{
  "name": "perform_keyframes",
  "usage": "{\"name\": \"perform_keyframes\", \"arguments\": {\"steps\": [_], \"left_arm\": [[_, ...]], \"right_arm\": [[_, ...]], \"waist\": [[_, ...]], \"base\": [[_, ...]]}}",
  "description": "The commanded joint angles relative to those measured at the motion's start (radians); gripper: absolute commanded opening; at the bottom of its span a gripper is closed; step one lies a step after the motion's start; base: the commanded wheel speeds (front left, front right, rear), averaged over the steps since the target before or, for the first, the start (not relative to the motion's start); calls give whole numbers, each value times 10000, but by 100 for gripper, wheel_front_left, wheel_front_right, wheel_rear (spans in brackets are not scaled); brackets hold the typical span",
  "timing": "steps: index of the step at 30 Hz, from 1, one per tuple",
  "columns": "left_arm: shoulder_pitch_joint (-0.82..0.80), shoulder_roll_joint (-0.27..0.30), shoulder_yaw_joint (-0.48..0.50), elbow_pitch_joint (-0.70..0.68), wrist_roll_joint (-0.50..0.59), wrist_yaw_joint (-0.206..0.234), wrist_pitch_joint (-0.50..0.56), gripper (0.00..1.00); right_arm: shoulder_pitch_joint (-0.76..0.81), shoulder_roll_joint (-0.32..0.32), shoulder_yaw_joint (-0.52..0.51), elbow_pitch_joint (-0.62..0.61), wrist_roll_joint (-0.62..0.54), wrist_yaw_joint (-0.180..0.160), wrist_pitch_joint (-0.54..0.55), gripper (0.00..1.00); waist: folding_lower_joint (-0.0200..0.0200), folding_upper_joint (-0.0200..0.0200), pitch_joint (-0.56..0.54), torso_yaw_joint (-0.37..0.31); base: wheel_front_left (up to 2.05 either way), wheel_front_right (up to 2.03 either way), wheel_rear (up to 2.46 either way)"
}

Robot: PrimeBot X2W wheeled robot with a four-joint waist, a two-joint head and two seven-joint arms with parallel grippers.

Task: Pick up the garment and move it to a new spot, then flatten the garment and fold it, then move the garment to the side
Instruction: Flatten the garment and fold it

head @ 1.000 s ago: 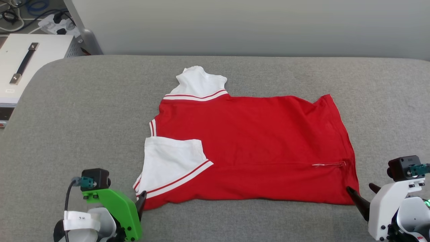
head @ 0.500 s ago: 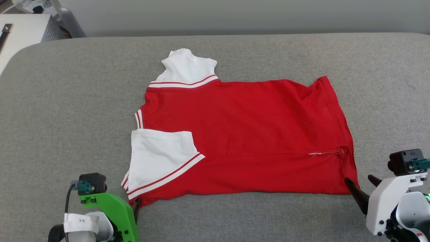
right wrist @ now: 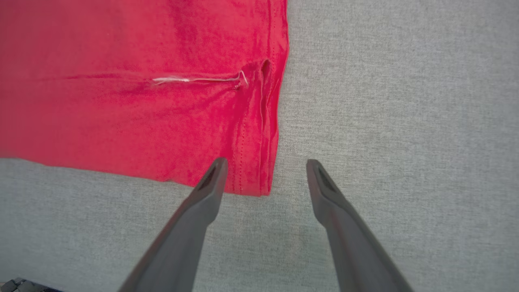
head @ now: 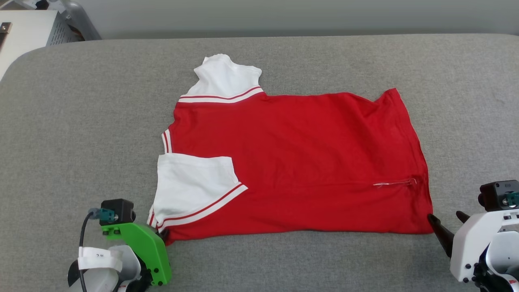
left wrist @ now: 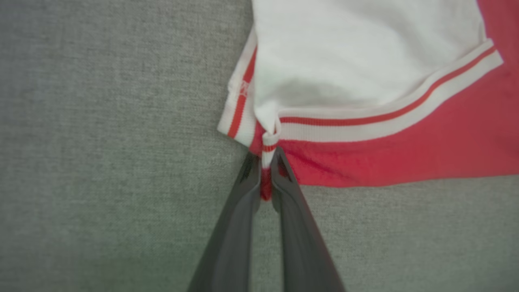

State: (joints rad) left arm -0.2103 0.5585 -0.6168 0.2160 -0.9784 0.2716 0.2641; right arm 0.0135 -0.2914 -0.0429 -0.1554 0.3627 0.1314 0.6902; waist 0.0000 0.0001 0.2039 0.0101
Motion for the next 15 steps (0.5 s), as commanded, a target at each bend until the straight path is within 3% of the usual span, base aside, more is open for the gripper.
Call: {"name": "perform_keyframes", "arguments": {"steps": [1,7,15], "left_arm": [[157,-128,-148,141,-112,-50,1,0],[254,169,159,-879,-104,72,-300,0],[526,674,258,-2470,46,561,-147,0]], "right_arm": [[-55,-12,-55,95,-127,-7,-72,100],[-73,184,-99,701,-369,-7,-105,100],[-479,493,-256,1875,-638,-7,-207,100]], "waist": [[0,-1,-202,156],[0,-1,-402,473],[0,-1,-324,773]], "base": [[0,0,0],[0,0,0],[0,0,0]]}}
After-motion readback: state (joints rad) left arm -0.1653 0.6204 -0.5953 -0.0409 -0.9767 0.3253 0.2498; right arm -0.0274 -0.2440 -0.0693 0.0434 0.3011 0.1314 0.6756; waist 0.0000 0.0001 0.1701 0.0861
